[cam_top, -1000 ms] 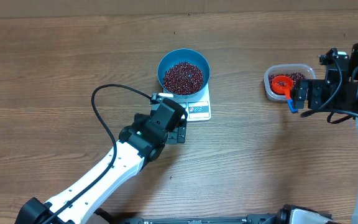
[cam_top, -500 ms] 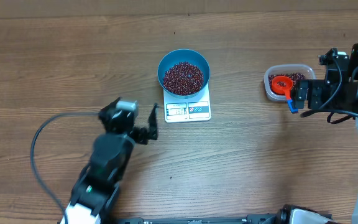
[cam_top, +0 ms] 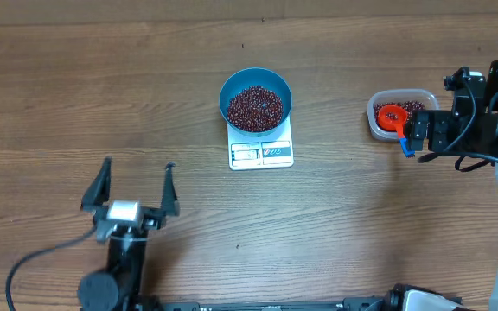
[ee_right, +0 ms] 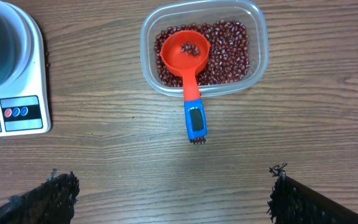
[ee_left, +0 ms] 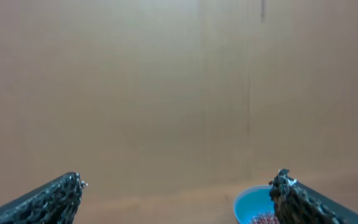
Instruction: Scoop item into bowl and weigh 150g on scale
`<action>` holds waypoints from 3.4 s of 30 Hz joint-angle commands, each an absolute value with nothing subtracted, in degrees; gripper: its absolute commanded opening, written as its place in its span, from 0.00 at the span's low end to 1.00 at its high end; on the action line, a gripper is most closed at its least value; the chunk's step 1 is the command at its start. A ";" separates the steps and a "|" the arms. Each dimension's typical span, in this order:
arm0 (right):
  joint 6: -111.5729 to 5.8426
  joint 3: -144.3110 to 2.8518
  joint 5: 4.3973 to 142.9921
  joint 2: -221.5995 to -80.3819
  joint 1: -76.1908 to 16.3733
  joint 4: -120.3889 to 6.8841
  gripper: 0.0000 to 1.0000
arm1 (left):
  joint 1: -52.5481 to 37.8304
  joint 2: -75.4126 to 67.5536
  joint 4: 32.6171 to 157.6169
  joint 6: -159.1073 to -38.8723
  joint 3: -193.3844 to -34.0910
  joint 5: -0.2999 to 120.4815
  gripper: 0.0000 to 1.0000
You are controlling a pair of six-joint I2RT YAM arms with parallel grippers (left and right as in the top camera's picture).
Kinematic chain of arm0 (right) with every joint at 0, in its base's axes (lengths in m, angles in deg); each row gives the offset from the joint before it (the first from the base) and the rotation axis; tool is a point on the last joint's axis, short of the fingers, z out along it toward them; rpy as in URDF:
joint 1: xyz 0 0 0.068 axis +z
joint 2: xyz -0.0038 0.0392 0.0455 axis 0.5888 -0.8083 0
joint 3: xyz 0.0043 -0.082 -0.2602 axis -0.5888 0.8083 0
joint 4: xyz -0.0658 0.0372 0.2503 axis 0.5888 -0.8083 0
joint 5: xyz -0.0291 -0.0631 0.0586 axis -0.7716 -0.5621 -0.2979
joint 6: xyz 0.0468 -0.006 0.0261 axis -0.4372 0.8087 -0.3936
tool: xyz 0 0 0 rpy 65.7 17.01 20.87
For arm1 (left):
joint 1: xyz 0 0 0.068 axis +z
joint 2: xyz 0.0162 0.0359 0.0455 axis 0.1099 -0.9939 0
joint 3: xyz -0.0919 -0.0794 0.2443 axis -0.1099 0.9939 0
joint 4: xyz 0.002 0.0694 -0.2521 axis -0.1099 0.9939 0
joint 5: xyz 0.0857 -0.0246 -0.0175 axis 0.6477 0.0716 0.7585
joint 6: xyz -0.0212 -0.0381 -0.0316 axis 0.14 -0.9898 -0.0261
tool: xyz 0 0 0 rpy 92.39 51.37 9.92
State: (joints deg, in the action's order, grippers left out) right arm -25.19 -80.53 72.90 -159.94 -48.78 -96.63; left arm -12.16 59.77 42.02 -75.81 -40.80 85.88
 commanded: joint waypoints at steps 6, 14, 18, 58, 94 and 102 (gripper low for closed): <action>-24.76 -82.06 73.27 -159.64 -48.85 -96.30 1.00 | -8.79 67.55 41.88 -75.83 -34.13 80.44 1.00; -24.76 -82.06 73.27 -159.64 -48.85 -96.30 1.00 | -8.79 67.55 51.37 -75.83 -34.13 80.59 1.00; -24.76 -82.06 73.27 -159.64 -48.85 -96.30 1.00 | -8.79 67.55 58.32 -75.81 -34.13 80.59 1.00; -24.76 -82.06 73.27 -159.64 -48.85 -96.30 1.00 | -8.79 67.58 65.18 -75.13 -34.13 84.70 1.00; -24.76 -82.02 73.27 -159.74 -48.85 -96.30 1.00 | -8.86 67.47 65.18 -75.13 -34.13 84.72 1.00; -24.76 -81.54 73.27 -157.62 -48.83 -96.22 1.00 | -8.86 67.47 65.18 -75.13 -34.13 84.72 1.00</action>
State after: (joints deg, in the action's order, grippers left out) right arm -25.19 -80.53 72.90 -159.92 -48.78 -96.65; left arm -9.18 66.99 65.01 -76.05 -34.35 83.87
